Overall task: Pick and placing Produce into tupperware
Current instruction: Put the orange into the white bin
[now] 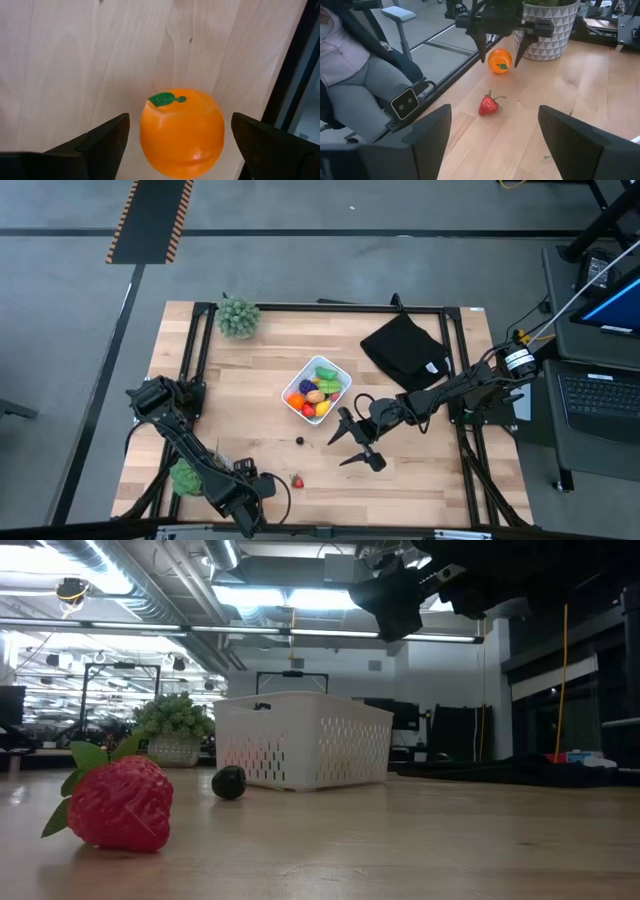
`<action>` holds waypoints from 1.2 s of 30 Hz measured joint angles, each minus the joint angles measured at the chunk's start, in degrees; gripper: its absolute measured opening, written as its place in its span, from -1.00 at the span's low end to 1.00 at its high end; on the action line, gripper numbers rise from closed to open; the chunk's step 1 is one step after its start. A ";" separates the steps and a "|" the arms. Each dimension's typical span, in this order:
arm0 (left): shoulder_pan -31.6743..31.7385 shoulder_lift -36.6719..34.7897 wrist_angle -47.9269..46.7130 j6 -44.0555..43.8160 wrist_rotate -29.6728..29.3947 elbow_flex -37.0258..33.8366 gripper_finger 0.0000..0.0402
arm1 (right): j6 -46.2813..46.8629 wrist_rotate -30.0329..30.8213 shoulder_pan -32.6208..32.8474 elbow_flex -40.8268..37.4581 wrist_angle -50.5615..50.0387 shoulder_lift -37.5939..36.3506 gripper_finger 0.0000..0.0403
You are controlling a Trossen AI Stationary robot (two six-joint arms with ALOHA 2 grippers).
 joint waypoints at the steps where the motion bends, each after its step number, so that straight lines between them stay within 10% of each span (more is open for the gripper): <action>1: 0.00 0.00 0.01 0.00 -0.20 0.00 0.69 | -0.01 0.00 0.00 0.00 -0.01 0.00 0.49; 36: 1.14 -0.01 2.81 0.58 1.38 -3.02 0.19 | 1.32 0.02 -0.02 0.00 0.00 0.00 0.49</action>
